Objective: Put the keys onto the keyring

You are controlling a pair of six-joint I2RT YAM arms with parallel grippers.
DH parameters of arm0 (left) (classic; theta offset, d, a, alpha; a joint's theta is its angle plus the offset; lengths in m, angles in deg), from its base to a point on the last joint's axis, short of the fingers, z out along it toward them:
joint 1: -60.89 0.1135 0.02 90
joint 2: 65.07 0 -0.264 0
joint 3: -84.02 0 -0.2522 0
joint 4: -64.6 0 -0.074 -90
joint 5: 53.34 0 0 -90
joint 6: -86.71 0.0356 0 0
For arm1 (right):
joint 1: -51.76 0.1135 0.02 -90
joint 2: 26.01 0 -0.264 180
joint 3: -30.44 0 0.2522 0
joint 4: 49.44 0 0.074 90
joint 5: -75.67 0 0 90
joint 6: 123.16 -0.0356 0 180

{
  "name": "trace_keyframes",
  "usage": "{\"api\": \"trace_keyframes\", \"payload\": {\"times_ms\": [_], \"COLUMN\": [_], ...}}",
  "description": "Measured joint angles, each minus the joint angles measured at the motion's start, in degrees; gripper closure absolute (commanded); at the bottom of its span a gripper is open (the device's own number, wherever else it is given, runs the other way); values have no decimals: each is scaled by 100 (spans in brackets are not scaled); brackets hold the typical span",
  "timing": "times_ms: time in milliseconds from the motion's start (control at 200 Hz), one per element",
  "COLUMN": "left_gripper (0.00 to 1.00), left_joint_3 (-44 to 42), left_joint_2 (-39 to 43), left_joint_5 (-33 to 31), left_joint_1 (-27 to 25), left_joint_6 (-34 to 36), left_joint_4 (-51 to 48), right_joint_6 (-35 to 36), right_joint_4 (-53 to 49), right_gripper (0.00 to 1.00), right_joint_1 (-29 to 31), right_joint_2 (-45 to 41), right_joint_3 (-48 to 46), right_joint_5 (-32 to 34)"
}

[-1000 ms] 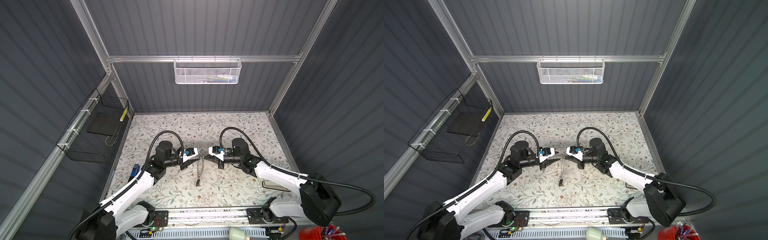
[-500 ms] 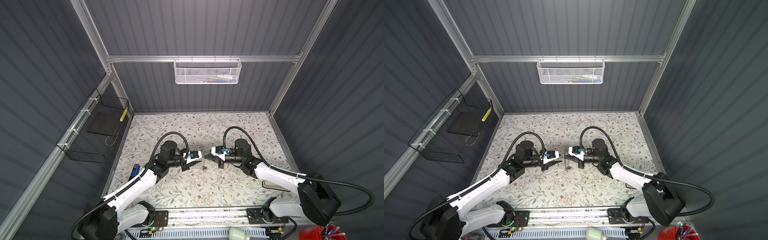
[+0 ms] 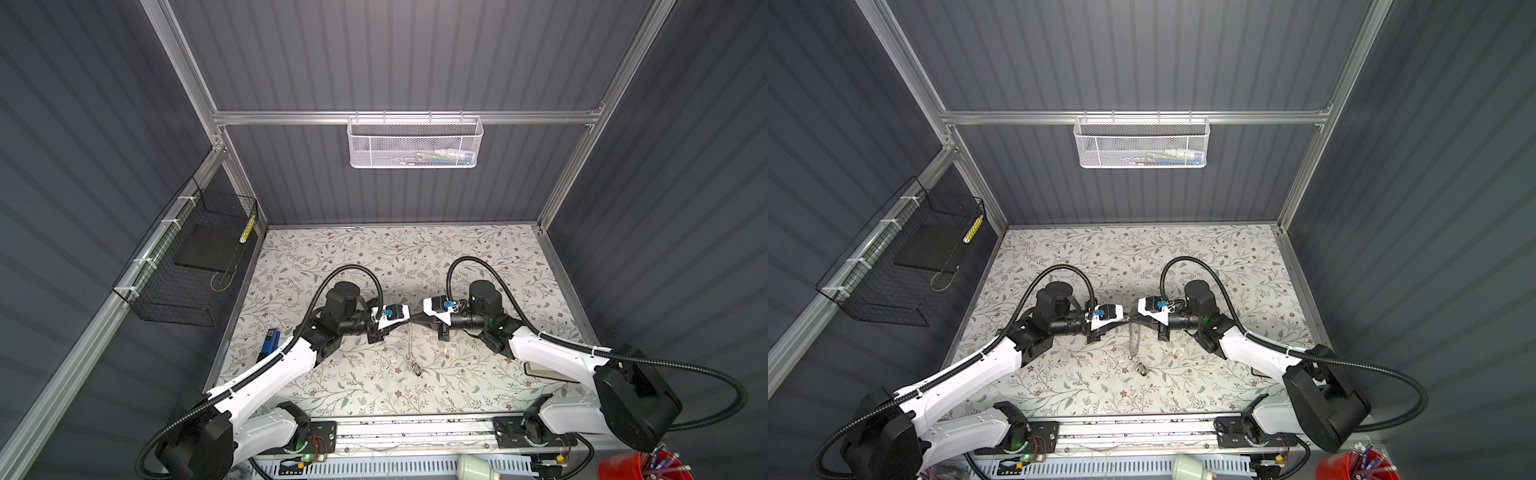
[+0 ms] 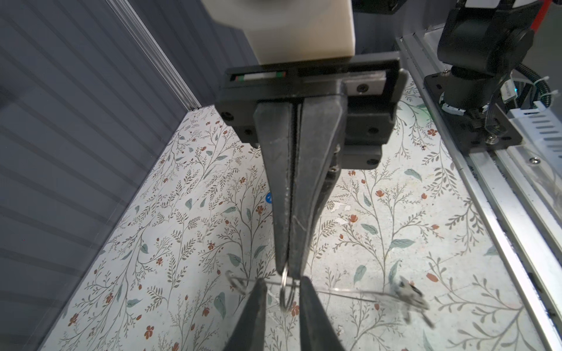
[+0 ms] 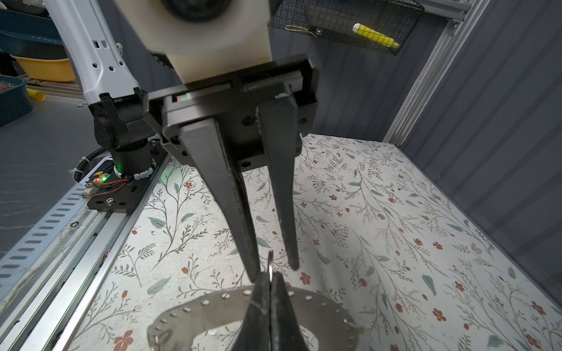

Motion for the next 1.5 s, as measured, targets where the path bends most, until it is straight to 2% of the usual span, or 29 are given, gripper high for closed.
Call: {"api": "trace_keyframes", "payload": {"times_ms": [165,310,430,520,660,825,1081,1306,1501], "left_gripper": [98,100,100,100,100,100,100,100,100], "left_joint_3": [0,35,37,42,42,42,-125,-328,-354], "left_joint_2": [0,0,11,13,13,13,9,-164,-284], "left_joint_5": [-4,-7,-44,-42,24,225,595,933,1143], "left_joint_1": [-52,-81,-96,-101,-101,-101,-101,-101,-101], "left_joint_6": [-24,-15,2,0,-50,-254,-942,-1558,-1873], "left_joint_4": [-20,-33,-46,-42,11,245,1161,1943,2358], "right_joint_6": [79,138,275,505,752,824,706,321,7], "right_joint_4": [68,109,-164,-535,-1040,-1270,-1329,-1220,-920], "right_gripper": [93,68,58,54,54,58,64,69,70], "right_joint_1": [-39,-31,-20,-15,-15,-15,-15,-15,-15], "right_joint_2": [-81,-162,-581,-955,-1519,-1733,-1731,-1742,-1768], "right_joint_3": [-96,-151,-291,-321,-439,-627,-651,-632,-621], "right_joint_5": [-11,133,452,769,1237,1523,1534,1528,1266]}}
